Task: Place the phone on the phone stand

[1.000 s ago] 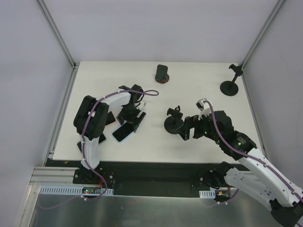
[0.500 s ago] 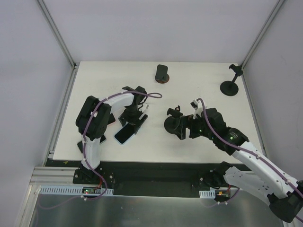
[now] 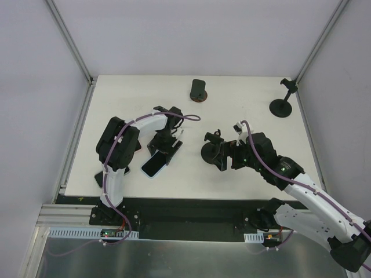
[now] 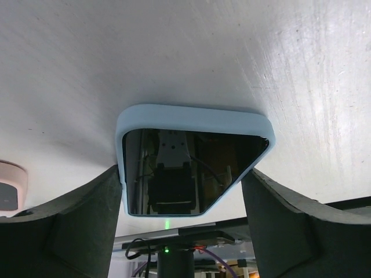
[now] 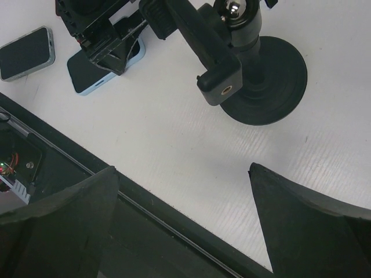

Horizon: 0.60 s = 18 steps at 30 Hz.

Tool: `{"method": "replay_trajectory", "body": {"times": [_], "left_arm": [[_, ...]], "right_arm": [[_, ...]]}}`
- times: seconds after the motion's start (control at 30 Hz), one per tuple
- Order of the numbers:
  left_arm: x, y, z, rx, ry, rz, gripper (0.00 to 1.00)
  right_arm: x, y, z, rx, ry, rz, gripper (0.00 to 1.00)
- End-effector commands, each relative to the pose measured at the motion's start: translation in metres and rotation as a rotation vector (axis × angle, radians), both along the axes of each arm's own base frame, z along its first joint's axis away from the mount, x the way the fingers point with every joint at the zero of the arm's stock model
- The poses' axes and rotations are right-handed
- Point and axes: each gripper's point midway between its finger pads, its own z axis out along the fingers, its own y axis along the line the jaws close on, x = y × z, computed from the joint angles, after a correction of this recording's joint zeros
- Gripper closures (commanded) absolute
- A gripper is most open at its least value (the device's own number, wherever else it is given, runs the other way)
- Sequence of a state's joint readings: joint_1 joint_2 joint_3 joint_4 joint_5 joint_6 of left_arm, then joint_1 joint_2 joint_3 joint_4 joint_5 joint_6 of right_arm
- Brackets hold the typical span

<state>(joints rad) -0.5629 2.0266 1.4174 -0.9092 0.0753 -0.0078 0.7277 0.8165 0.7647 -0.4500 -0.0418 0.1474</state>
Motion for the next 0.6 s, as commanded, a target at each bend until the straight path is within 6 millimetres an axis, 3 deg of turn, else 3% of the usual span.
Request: {"method": "replay_trajectory", "body": {"times": [0.0,0.2,0.33,0.37,0.4,0.57], "left_arm": [[0.013,-0.020,-0.005,-0.035,-0.028,0.066,0.45],[0.036,-0.043,0.026,-0.153,-0.109,0.132,0.31],[0.041,-0.039,0.033,-0.157,-0.150,0.158,0.18],[0.041,-0.038,0.036,-0.158,-0.157,0.155,0.05],[0.038,-0.037,0.036,-0.160,-0.150,0.153,0.01],[0.011,-0.018,0.018,-0.097,-0.109,0.121,0.01]], "right_arm": [[0.007,0.004,0.029,0.057,-0.074,-0.012,0.04],[0.007,0.002,0.023,0.051,-0.069,-0.022,0.04],[0.007,0.001,0.022,0.045,-0.069,-0.021,0.04],[0.007,0.002,0.020,0.042,-0.068,-0.019,0.04],[0.007,0.001,0.019,0.040,-0.066,-0.020,0.04],[0.007,0.000,0.021,0.040,-0.075,-0.018,0.04]]}}
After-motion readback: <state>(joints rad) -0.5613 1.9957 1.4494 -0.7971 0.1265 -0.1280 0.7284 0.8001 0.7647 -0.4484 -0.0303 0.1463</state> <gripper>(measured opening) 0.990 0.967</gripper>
